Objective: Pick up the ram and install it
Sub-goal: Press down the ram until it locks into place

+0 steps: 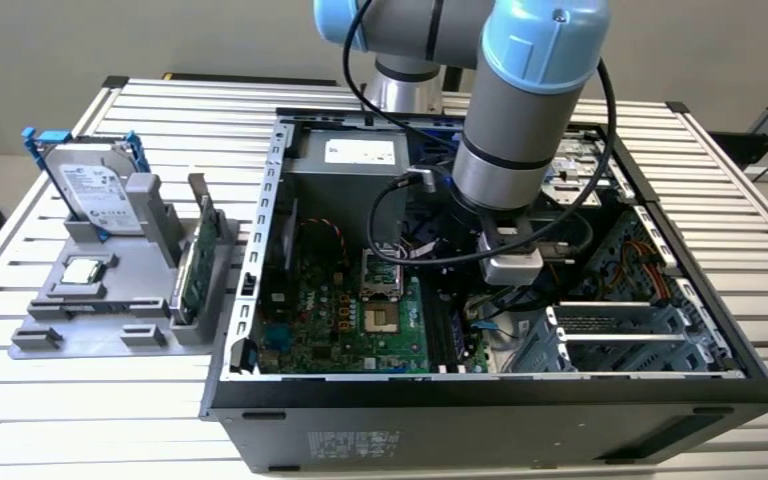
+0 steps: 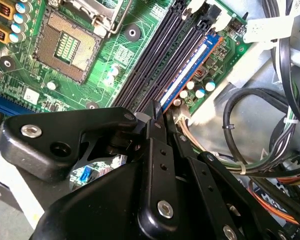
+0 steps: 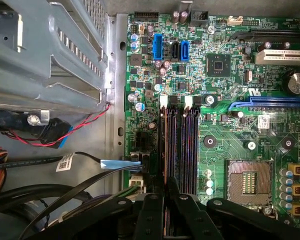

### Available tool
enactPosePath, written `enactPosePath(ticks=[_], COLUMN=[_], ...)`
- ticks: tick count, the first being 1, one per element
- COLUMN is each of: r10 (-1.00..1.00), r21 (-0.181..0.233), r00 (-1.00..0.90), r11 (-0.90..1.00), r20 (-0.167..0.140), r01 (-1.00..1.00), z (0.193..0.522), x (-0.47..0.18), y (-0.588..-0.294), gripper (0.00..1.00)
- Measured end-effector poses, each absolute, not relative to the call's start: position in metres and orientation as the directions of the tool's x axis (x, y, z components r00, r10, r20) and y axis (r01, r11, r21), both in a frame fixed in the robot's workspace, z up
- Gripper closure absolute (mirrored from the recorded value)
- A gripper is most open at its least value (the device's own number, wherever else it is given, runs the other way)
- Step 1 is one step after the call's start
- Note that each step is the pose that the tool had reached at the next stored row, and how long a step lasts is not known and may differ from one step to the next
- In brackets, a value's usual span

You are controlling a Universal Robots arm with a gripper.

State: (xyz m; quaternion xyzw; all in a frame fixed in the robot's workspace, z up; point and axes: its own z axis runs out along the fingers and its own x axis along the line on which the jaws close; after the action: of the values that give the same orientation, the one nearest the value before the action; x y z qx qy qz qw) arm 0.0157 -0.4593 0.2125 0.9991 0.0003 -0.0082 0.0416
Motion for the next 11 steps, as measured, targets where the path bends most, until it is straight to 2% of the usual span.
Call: enactPosePath(ticks=[11], r10=[-0.003], r21=[0.081], r00=[1.000], r11=[-0.997], r20=[-0.016], r01=[-0.001], z=[0.2125], x=[0.0158], y=[-0.4596], gripper=[0.00])
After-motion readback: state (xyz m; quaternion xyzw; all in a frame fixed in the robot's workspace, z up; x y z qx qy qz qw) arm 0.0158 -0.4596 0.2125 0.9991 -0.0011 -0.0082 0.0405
